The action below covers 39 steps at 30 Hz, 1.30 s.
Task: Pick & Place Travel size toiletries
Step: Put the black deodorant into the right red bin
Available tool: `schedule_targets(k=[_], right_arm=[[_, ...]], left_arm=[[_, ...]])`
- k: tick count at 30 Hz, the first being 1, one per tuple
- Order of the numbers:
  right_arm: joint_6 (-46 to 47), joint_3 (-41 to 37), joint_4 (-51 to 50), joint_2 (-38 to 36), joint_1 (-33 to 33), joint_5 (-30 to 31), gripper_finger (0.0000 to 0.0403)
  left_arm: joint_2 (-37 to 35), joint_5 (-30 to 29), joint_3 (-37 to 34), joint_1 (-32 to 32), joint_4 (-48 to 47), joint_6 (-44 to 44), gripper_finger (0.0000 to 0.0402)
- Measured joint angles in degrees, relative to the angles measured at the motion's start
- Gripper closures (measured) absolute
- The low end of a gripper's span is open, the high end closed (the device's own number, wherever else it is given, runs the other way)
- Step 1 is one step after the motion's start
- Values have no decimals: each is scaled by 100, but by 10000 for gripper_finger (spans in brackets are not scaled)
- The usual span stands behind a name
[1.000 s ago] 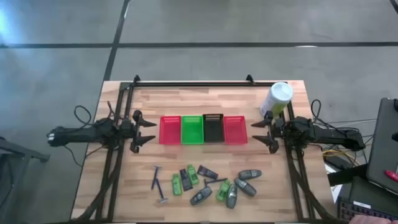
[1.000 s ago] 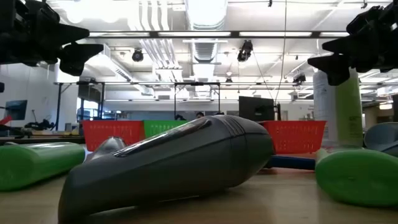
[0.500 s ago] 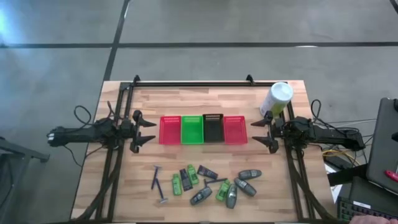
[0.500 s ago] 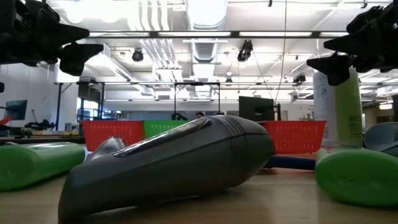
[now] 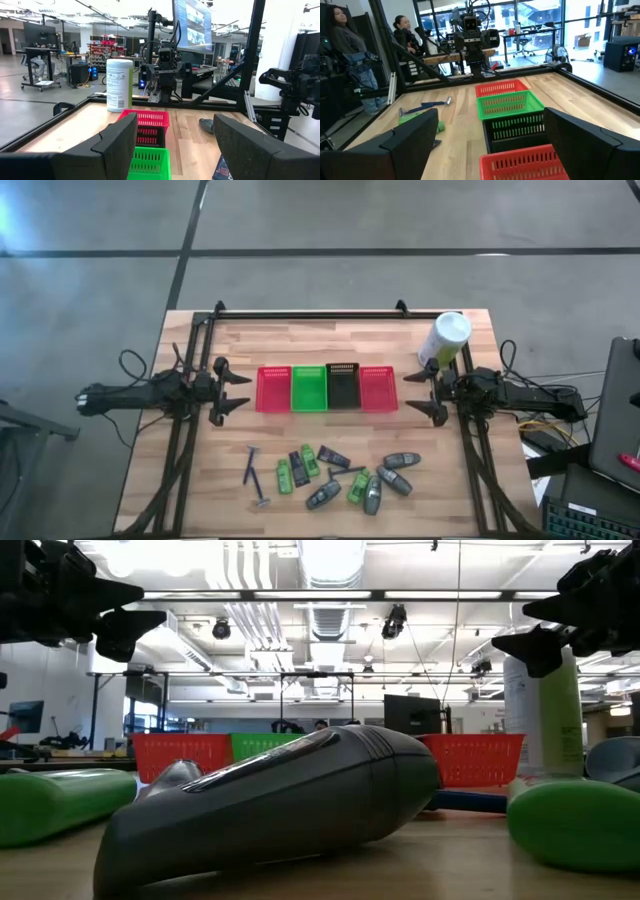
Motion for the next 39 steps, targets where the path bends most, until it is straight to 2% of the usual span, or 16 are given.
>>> schedule_targets(k=[1, 5, 7, 10, 22, 39], right_arm=[[-277, -1, 31, 2, 0, 27, 44], [-2430, 0, 98, 0, -7, 94, 50], [-2711, 0, 271, 10, -7, 356, 56], [-2713, 3, 498, 1, -9, 633, 66], [-1531, 2, 478, 7, -9, 634, 102], [-1530, 0, 476, 7, -9, 634, 145]], left_arm=[[0, 0, 0, 1, 1, 0, 135], [0, 0, 0, 2, 2, 1, 135], [1, 1, 0, 2, 2, 1, 135], [1, 0, 0, 1, 1, 0, 135], [1, -1, 0, 2, 2, 0, 135], [0, 1, 0, 0, 0, 1, 135]])
